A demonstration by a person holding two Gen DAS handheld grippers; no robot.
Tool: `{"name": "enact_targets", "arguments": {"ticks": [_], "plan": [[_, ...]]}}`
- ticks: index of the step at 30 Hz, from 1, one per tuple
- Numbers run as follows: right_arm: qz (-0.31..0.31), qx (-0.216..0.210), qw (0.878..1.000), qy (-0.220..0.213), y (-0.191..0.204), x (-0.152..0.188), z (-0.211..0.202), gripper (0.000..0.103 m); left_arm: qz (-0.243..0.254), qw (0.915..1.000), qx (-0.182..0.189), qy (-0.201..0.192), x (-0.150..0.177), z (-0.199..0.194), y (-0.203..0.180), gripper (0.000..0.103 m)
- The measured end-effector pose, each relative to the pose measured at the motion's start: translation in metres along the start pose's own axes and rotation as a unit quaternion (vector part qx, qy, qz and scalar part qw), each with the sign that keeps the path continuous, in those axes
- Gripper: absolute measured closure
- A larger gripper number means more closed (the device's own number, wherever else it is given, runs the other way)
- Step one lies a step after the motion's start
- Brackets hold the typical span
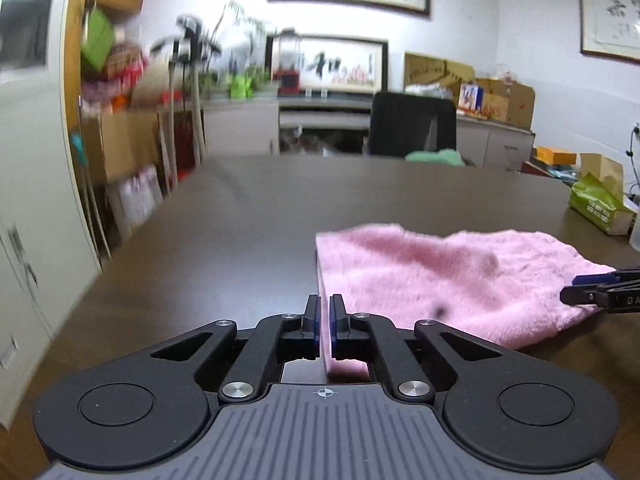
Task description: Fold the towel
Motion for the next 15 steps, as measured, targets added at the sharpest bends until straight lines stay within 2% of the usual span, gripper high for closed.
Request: {"name": "enact_targets", "arguments": {"ticks": [6, 8, 13, 15], "plan": [[-0.014, 0.006, 1.0, 0.0, 0.003, 0.001, 0.001, 0.055, 0.053, 0.998, 0.033, 0.01, -0.038, 0.02, -0.027, 0.097], [-0.012, 0.005, 1.0, 0.0, 0.004, 0.001, 0.001, 0.055, 0.073, 0.9961, 0.034, 0.037, -0.047, 0.044, -0.044, 0.096], [-0.004, 0.0, 1.0, 0.0, 0.005, 0.001, 0.0, 0.055, 0.081, 0.9911, 0.023, 0.103, -0.034, 0.083, -0.059, 0.096], [0.001, -0.001, 1.0, 0.001, 0.003, 0.001, -0.001, 0.055, 0.094, 0.9905, 0.014, 0.099, -0.027, 0.081, -0.061, 0.096]]}}
Point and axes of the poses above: each gripper's, at about its wrist camera, not at the fingertips, and z roughly the way its jaws point, y to its left, x to its underside, the point moved 4 cm from there along z, roughly the way its jaws point, and after that the axes turned 4 degrees about y, right-handed, at the moved point
